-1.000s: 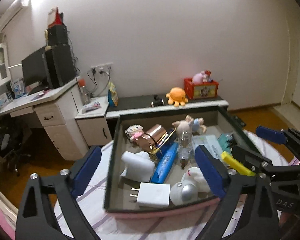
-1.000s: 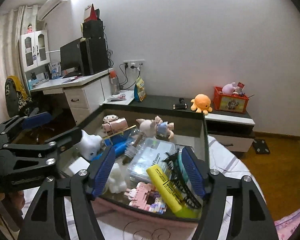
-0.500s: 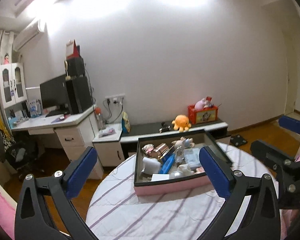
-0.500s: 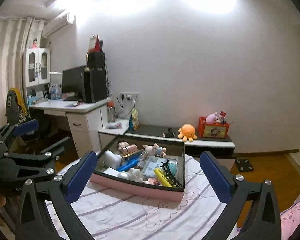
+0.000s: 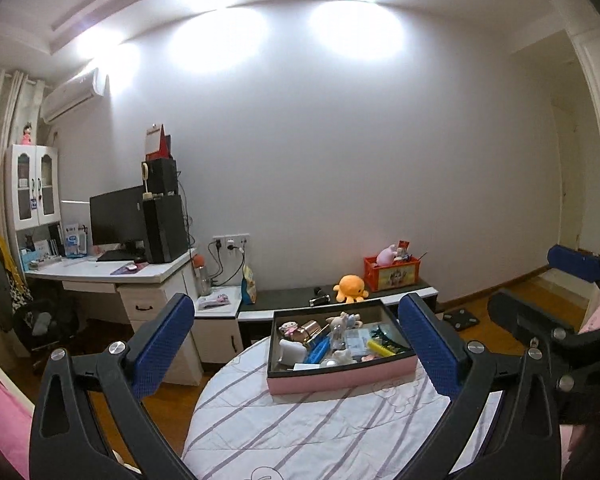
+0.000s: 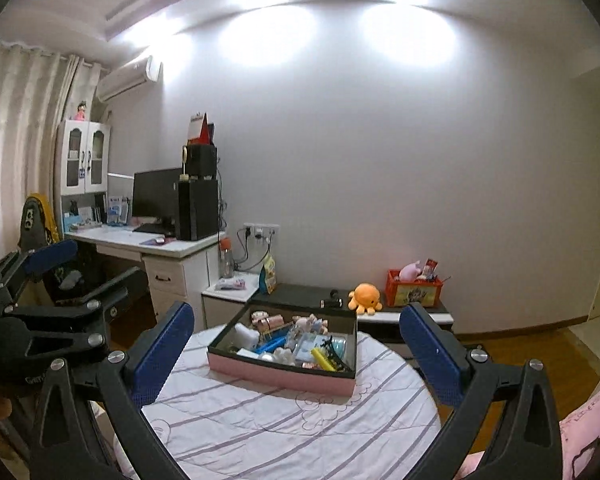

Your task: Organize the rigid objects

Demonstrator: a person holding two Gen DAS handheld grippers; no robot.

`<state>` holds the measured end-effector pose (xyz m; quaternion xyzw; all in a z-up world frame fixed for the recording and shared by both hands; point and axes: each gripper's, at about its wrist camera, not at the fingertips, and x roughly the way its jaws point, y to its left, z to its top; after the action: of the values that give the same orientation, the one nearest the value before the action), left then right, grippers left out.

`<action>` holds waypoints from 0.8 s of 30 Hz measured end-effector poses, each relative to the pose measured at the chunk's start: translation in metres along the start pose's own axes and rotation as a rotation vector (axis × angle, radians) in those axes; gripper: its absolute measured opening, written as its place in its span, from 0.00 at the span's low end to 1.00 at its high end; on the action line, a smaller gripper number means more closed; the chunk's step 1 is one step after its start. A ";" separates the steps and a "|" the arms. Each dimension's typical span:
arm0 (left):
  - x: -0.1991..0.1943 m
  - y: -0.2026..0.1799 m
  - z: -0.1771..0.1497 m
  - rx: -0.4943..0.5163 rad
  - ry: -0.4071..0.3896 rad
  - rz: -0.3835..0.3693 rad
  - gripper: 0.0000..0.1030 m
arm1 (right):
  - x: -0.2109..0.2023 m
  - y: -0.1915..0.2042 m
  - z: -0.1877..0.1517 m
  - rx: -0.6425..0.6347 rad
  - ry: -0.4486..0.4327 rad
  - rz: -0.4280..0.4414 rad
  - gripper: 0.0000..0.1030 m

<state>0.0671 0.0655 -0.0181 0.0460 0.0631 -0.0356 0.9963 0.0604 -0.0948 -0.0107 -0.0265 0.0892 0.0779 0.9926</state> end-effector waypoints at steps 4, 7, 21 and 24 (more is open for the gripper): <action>-0.019 -0.003 0.007 0.005 -0.035 0.016 1.00 | -0.020 0.005 0.010 -0.013 -0.036 -0.011 1.00; -0.033 -0.002 0.013 -0.002 -0.055 0.013 1.00 | -0.034 0.010 0.016 -0.015 -0.060 -0.001 1.00; -0.080 0.000 0.023 -0.006 -0.120 0.031 1.00 | -0.074 0.019 0.021 -0.020 -0.117 0.027 1.00; -0.085 0.000 0.022 -0.009 -0.126 0.031 1.00 | -0.079 0.021 0.020 -0.017 -0.120 0.033 1.00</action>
<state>-0.0146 0.0687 0.0150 0.0404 -0.0001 -0.0229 0.9989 -0.0163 -0.0849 0.0228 -0.0289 0.0292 0.0966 0.9945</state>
